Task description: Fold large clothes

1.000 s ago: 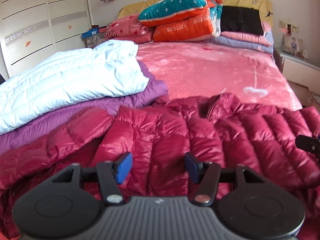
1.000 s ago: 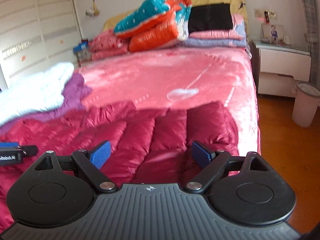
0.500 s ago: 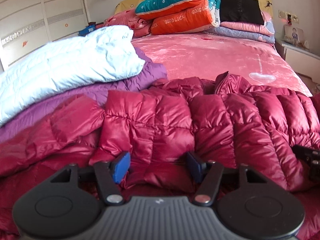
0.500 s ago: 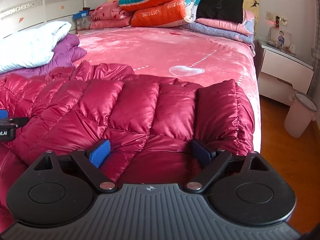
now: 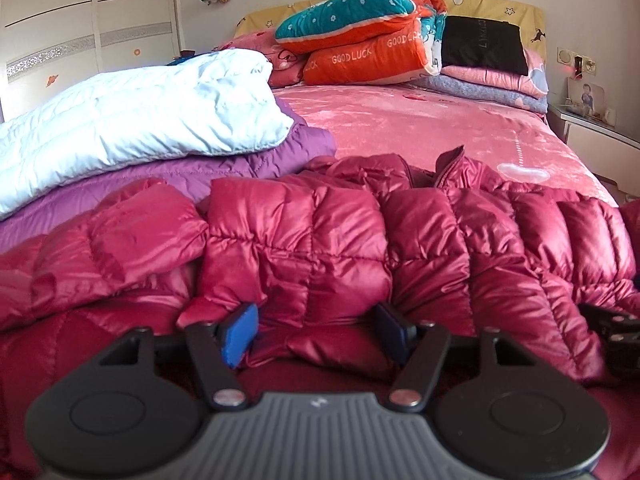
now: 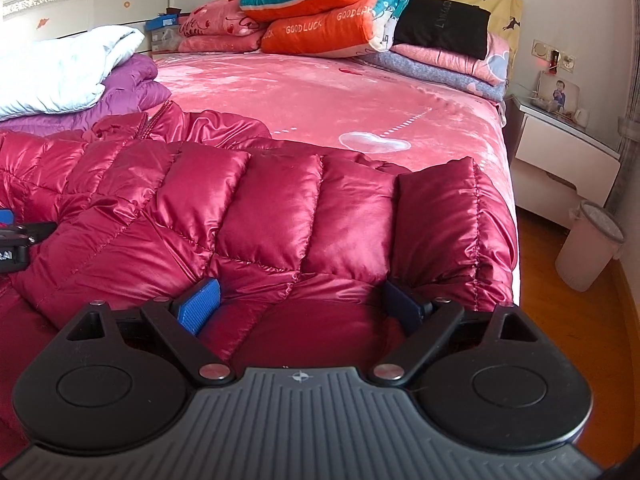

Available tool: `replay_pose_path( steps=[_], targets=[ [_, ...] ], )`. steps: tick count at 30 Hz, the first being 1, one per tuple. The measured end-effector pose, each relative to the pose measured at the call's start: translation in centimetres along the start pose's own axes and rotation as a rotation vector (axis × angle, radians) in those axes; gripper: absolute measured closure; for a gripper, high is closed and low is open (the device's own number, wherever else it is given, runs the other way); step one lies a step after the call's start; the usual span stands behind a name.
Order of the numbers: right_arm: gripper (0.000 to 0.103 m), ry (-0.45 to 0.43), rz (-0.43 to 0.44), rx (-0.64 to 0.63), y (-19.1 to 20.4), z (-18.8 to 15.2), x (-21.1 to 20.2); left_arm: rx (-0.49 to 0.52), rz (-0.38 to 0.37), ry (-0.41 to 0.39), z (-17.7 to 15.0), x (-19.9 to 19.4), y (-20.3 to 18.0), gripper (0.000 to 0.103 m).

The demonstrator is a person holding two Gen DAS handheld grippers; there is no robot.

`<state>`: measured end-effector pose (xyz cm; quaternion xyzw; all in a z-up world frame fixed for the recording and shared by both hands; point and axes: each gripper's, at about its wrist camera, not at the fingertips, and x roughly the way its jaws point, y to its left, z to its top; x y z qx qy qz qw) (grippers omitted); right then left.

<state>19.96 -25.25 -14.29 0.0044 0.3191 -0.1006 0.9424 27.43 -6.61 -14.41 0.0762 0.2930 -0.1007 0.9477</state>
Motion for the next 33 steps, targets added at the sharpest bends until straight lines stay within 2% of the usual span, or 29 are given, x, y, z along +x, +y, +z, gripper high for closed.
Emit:
replay_pose_path(
  steps=[2, 5, 8, 10, 13, 16, 20, 24, 27, 29, 31, 33],
  targets=[
    [0.0, -0.003, 0.001, 0.003, 0.0, 0.0, 0.0, 0.019, 0.003, 0.001, 0.6, -1.3, 0.1, 0.037],
    [0.0, -0.005, 0.002, 0.006, 0.0, -0.1, 0.0, 0.051, 0.012, -0.047, 1.2, -4.3, 0.8, 0.033],
    [0.0, -0.005, 0.002, 0.006, 0.0, -0.1, 0.0, 0.132, 0.074, -0.092, 1.8, -6.9, 2.0, 0.03],
    [0.0, -0.005, 0.002, 0.006, 0.0, -0.1, 0.0, 0.19, 0.139, -0.094, 2.0, -7.6, 3.0, 0.03],
    [0.0, -0.005, 0.002, 0.007, 0.0, -0.1, 0.0, 0.225, 0.219, -0.057, 2.2, -7.3, 5.6, 0.031],
    [0.0, -0.005, 0.001, 0.007, 0.1, -0.1, 0.0, 0.254, 0.264, 0.011, 1.9, -5.9, 8.0, 0.031],
    [0.0, -0.005, 0.0, 0.006, 0.1, -0.1, 0.0, 0.309, 0.244, 0.065, 1.4, -4.1, 9.1, 0.03],
    [0.0, -0.005, -0.002, 0.005, 0.0, 0.0, -0.1, 0.373, 0.238, 0.072, 1.2, -3.0, 8.3, 0.033],
    [0.0, -0.005, -0.003, 0.006, 0.1, 0.0, -0.1, 0.349, 0.237, 0.082, 1.1, -2.2, 8.3, 0.049],
    [0.0, -0.004, -0.003, 0.006, 0.1, 0.0, -0.1, 0.331, 0.251, 0.073, 1.1, -1.9, 8.4, 0.069],
    [0.0, -0.003, -0.002, 0.006, 0.1, 0.1, -0.1, 0.302, 0.262, 0.05, 1.4, -2.1, 8.5, 0.084],
    [0.0, -0.002, -0.001, 0.007, 0.1, 0.1, -0.1, 0.247, 0.262, 0.021, 1.9, -2.7, 8.9, 0.091]
  ],
)
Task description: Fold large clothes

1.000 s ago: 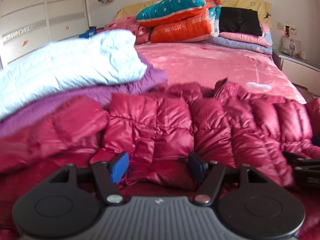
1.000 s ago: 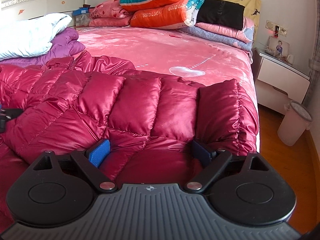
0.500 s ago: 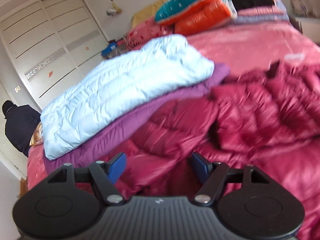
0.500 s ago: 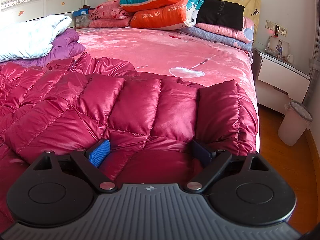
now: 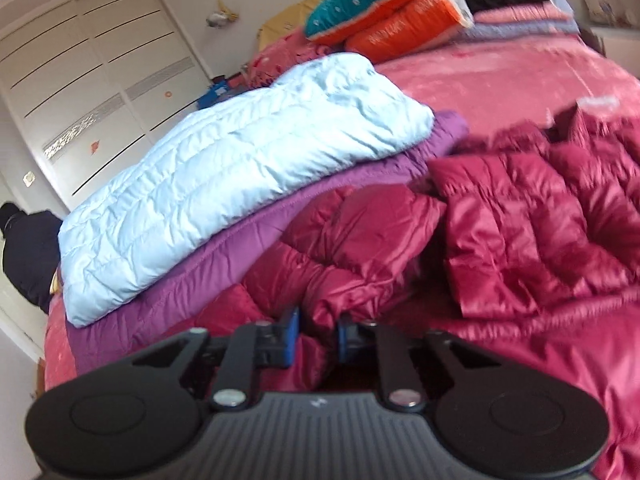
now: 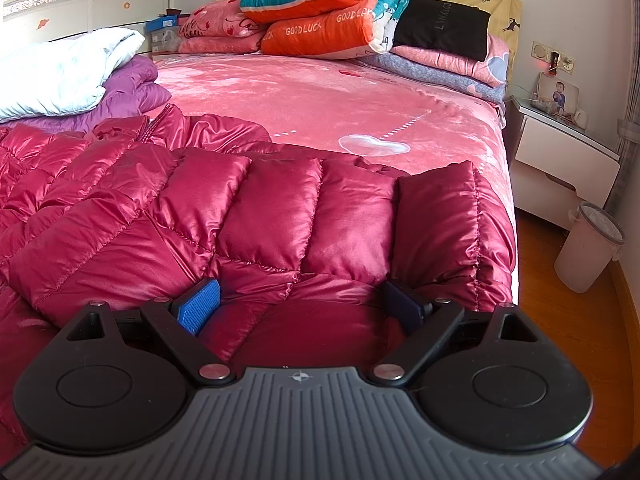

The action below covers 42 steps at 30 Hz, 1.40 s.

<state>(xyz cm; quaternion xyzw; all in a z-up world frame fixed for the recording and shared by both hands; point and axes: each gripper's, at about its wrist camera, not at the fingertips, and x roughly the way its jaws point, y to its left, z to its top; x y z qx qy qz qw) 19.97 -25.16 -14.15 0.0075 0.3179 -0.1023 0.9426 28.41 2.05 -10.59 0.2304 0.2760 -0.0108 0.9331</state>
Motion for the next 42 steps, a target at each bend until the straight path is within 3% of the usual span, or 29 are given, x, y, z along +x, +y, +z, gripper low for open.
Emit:
replay_pose_path(
  steps=[6, 12, 21, 28, 33, 37, 42],
  targets=[
    [0.0, 0.004, 0.008, 0.006, -0.1, 0.1, -0.1, -0.187, 0.023, -0.063, 2.4, -1.9, 3.5, 0.095],
    [0.0, 0.012, 0.029, 0.018, -0.5, 0.4, -0.3, -0.322, -0.027, -0.148, 7.2, -4.4, 6.7, 0.095],
    [0.0, 0.029, 0.132, 0.08, -2.6, 0.9, -1.3, -0.393, -0.273, -0.365, 13.6, -9.3, 5.4, 0.096],
    [0.0, -0.074, 0.4, 0.435, -9.4, 1.2, -3.9, -0.359, -0.46, -0.436, 16.2, -11.6, -0.2, 0.096],
    [0.0, -0.161, 0.292, 0.601, -13.9, 0.3, -5.3, -0.268, -0.565, -0.418, 16.5, -11.5, -5.7, 0.095],
    [0.0, -0.181, 0.144, 0.72, -17.1, -0.6, -5.7, -0.201, -0.63, -0.368, 15.5, -10.3, -10.1, 0.095],
    [0.0, -0.171, 0.094, 0.871, -19.7, -2.4, -5.6, -0.107, -0.709, -0.29, 12.7, -8.8, -15.1, 0.095]
  ],
)
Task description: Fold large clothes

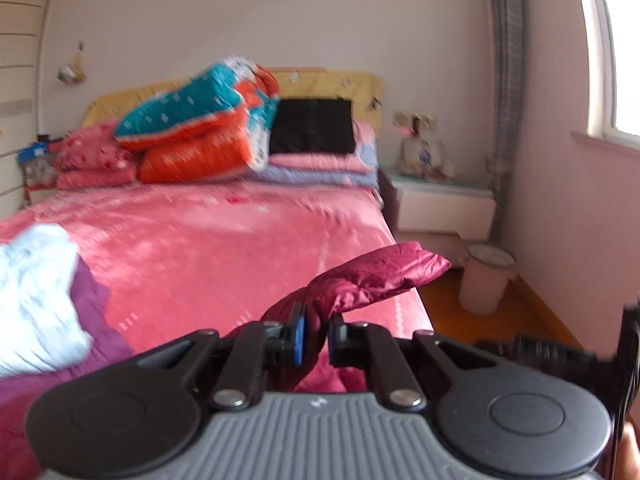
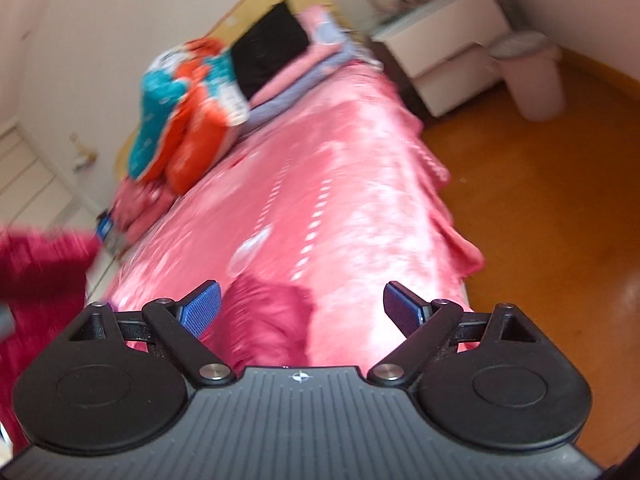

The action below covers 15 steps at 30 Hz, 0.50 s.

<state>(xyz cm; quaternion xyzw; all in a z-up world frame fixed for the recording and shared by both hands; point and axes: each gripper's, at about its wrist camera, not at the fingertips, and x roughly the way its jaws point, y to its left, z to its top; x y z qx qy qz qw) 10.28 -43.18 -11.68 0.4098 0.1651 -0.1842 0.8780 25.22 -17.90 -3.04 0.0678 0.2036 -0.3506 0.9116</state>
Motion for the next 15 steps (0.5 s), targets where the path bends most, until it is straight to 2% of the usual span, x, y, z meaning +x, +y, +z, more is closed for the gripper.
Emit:
replay_pose_path(
  steps=[4, 6, 9, 10, 11, 13, 15],
  targets=[
    [0.0, 0.003, 0.011, -0.01, 0.4, -0.1, 0.2, 0.067, -0.067, 0.112, -3.7, 1.8, -1.6, 0.094],
    [0.0, 0.002, 0.023, -0.035, 1.2, -0.4, 0.3, 0.101, -0.071, 0.157, -5.0, 2.2, -2.0, 0.093],
    [0.0, 0.009, 0.047, -0.055, 1.3, -0.4, 0.3, 0.093, -0.092, 0.187, -5.6, 1.7, -1.8, 0.074],
    [0.0, 0.009, 0.054, -0.06, 1.4, -0.4, 0.3, 0.082, -0.104, 0.187, -5.6, 1.3, -1.7, 0.055],
    [0.0, 0.004, 0.058, -0.068, 1.4, -0.4, 0.2, 0.078, -0.117, 0.179, -5.6, 0.6, -1.9, 0.042],
    [0.0, -0.006, 0.069, -0.082, 1.7, -0.4, 0.1, 0.089, -0.135, 0.162, -5.7, -0.6, -2.2, 0.035],
    [0.0, -0.014, 0.089, -0.094, 2.1, -0.3, 0.1, 0.099, -0.15, 0.165, -5.9, -1.8, -2.5, 0.032]
  ],
)
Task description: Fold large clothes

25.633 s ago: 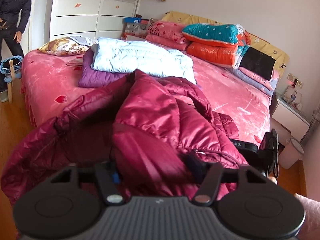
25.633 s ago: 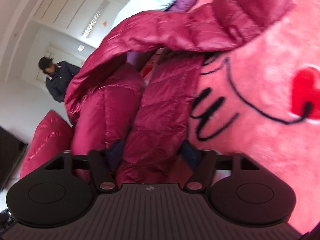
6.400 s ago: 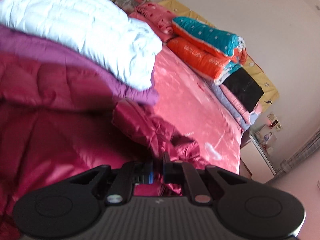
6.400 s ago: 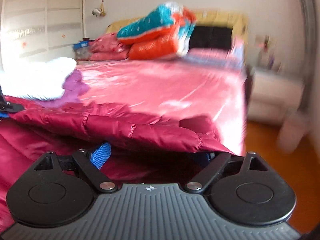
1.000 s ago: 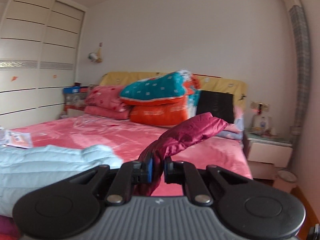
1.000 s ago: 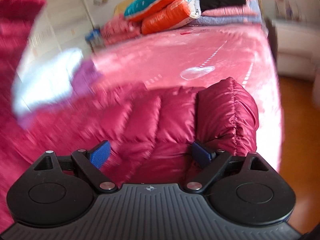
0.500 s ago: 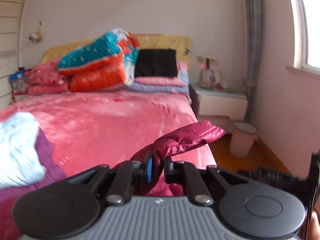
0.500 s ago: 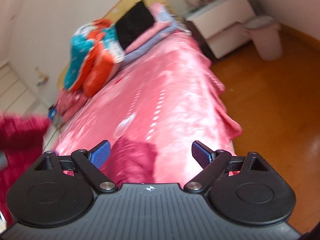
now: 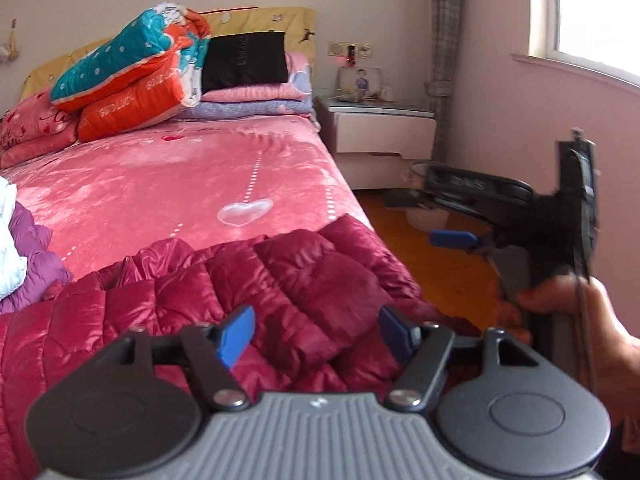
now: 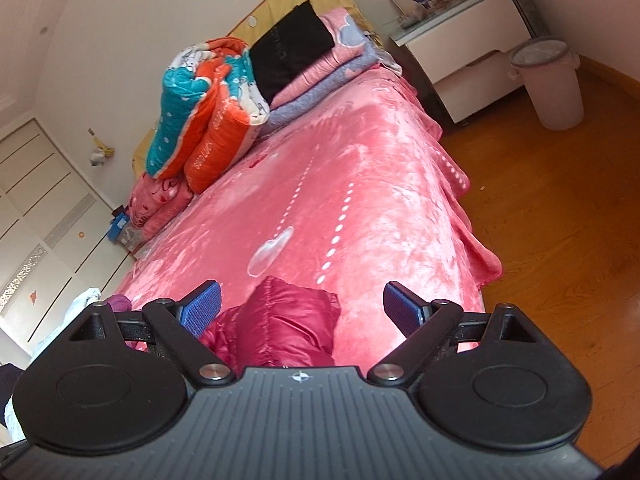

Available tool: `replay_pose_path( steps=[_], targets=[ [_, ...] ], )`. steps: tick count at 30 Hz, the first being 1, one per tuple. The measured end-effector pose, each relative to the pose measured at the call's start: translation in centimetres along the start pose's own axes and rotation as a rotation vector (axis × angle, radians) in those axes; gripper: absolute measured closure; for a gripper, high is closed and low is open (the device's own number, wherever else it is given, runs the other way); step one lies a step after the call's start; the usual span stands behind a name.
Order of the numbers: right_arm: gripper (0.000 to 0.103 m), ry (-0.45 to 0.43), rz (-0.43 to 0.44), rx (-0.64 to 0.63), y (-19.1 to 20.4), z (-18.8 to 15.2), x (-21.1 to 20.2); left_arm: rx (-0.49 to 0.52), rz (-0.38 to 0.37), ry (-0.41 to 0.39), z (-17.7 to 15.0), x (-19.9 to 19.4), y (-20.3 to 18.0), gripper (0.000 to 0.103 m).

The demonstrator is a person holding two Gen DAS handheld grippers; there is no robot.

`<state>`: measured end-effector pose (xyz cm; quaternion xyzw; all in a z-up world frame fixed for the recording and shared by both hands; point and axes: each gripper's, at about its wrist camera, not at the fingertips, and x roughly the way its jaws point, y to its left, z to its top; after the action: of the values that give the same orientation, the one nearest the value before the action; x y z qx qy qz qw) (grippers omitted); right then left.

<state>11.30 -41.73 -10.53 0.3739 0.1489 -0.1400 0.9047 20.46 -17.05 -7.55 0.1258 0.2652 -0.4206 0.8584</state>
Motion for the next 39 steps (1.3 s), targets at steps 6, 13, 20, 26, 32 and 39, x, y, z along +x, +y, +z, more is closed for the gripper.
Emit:
replay_pose_path(
  steps=[6, 13, 20, 26, 32, 39],
  targets=[
    [0.0, -0.028, 0.047, -0.143, 2.8, -0.7, -0.1, -0.046, 0.072, -0.041, -0.9, -3.3, 1.7, 0.031],
    [0.0, -0.035, 0.118, -0.35, 8.0, -3.1, 0.4, -0.216, 0.328, -0.113, -0.9, -6.0, 8.4, 0.033],
    [0.0, 0.041, 0.142, -0.444, 11.1, -4.8, 2.6, -0.299, 0.477, -0.098, -1.6, -4.6, 13.2, 0.034],
    [0.0, 0.171, 0.058, -0.517, 11.6, -6.1, 5.4, -0.307, 0.52, -0.05, -3.8, -3.0, 14.6, 0.034],
    [0.0, 0.243, -0.029, -0.643, 12.1, -8.5, 6.1, -0.23, 0.549, -0.024, -6.2, -1.5, 14.5, 0.031],
    [0.0, 0.281, -0.079, -0.699, 12.1, -9.6, 6.8, -0.232, 0.546, -0.056, -8.2, -0.5, 14.9, 0.028]
  ],
)
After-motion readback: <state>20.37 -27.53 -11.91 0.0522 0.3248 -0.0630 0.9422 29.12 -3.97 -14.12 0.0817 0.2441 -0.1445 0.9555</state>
